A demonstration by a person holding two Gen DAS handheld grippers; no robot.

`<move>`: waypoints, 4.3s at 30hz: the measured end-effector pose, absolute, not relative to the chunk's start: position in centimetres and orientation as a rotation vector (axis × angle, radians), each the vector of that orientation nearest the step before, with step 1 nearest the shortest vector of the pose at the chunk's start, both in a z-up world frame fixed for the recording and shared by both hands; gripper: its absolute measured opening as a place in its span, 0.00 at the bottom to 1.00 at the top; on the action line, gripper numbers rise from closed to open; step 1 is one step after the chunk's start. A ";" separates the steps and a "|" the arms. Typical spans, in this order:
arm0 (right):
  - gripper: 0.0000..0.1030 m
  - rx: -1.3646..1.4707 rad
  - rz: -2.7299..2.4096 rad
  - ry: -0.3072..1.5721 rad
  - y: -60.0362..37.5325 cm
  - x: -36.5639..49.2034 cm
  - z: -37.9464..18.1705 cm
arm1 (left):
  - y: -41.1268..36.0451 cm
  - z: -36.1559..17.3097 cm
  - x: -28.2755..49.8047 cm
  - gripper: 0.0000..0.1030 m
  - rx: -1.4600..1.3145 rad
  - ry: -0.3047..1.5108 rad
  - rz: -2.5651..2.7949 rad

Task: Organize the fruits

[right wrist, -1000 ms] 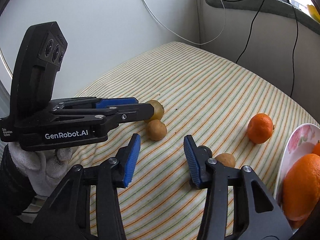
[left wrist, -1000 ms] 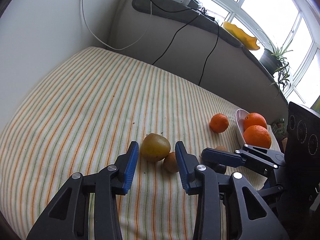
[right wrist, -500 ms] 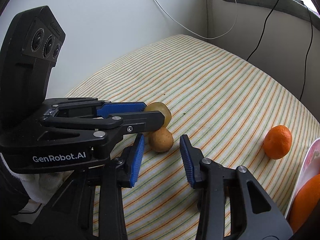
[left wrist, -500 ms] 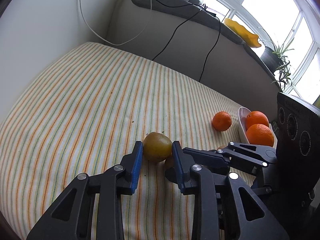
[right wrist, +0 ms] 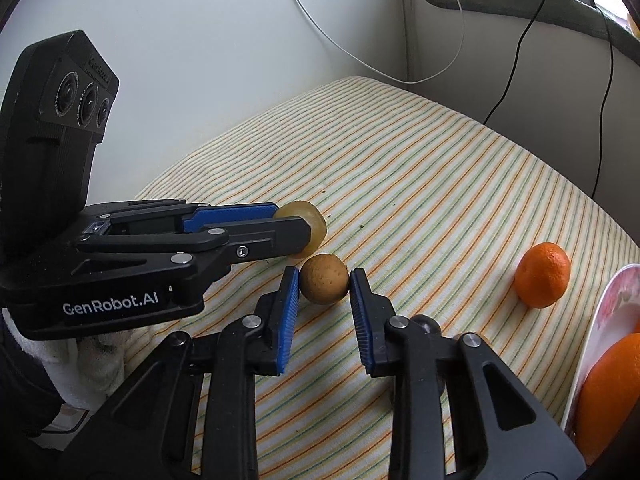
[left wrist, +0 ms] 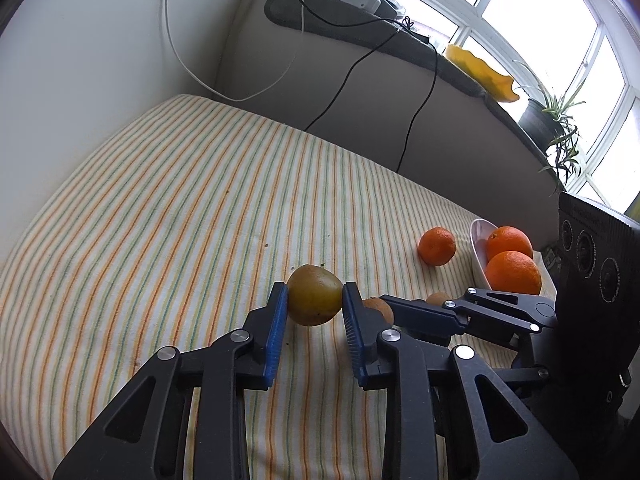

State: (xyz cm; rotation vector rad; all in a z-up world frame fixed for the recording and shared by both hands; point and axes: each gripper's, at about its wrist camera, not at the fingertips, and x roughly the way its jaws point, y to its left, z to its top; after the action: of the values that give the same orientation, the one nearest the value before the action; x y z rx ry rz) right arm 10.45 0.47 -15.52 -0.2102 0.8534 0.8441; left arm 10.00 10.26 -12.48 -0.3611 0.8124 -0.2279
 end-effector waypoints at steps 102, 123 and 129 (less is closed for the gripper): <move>0.69 0.130 0.389 0.639 -26.5 7.7 -12.1 | -6.7 -8.2 6.9 0.55 -0.061 0.738 -0.477; 0.80 0.159 0.435 0.657 -25.0 3.7 -11.6 | -0.3 -10.7 7.2 0.55 -0.102 0.786 -0.338; 0.79 0.182 0.448 0.713 -24.3 2.7 -12.9 | 0.1 -11.5 7.4 0.51 -0.112 0.807 -0.345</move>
State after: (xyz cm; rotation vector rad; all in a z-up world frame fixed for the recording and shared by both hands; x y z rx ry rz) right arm 2.68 -24.30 -12.95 0.1820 0.7131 0.4484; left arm 7.37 0.08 -11.50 -0.1123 0.8073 -0.3445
